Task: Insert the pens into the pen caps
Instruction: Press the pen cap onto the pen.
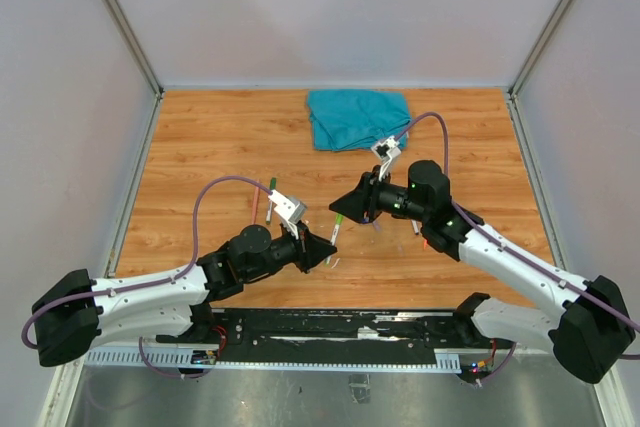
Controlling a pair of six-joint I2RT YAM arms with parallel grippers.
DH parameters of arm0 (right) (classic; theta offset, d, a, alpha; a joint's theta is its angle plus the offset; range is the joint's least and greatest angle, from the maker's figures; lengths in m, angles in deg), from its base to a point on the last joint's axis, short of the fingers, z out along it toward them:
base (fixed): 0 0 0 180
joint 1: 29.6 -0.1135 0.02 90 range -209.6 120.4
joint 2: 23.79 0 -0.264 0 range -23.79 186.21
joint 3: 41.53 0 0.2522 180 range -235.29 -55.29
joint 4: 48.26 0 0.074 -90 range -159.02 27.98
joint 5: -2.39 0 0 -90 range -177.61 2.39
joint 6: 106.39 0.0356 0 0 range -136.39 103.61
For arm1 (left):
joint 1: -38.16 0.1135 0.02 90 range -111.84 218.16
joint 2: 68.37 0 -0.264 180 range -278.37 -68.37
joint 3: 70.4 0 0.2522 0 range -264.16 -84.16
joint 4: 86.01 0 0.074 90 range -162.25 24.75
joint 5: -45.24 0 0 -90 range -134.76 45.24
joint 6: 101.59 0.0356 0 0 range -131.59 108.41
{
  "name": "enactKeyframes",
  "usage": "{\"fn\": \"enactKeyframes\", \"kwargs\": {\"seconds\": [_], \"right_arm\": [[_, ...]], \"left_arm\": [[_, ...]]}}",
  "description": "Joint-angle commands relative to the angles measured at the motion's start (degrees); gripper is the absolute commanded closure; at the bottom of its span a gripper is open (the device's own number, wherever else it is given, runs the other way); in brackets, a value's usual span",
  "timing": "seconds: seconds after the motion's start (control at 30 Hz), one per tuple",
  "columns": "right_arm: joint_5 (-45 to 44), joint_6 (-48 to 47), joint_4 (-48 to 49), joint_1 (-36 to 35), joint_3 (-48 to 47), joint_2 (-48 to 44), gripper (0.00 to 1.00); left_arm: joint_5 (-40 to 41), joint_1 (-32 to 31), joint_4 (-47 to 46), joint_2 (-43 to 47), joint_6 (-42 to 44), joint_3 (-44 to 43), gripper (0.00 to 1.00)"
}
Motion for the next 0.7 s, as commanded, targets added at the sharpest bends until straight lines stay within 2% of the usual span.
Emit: {"fn": "enactKeyframes", "kwargs": {"seconds": [0.0, 0.13, 0.5, 0.67], "right_arm": [[2.6, 1.2, 3.4, -0.5, 0.7, 0.3, 0.62], [2.7, 1.6, 3.8, -0.5, 1.5, 0.9, 0.73], [5.2, 3.4, 7.5, -0.9, 4.4, 1.2, 0.94], [5.4, 3.1, 9.5, -2.9, 6.0, 1.0, 0.99]], "left_arm": [[-0.6, -0.3, -1.4, 0.5, 1.0, 0.1, 1.0], [-0.8, -0.4, -1.1, 0.4, 1.1, -0.4, 1.0], [0.0, -0.4, 1.5, 2.8, 0.6, -2.7, 0.99], [0.8, -0.4, 3.2, 4.8, -0.1, -4.7, 1.0]]}}
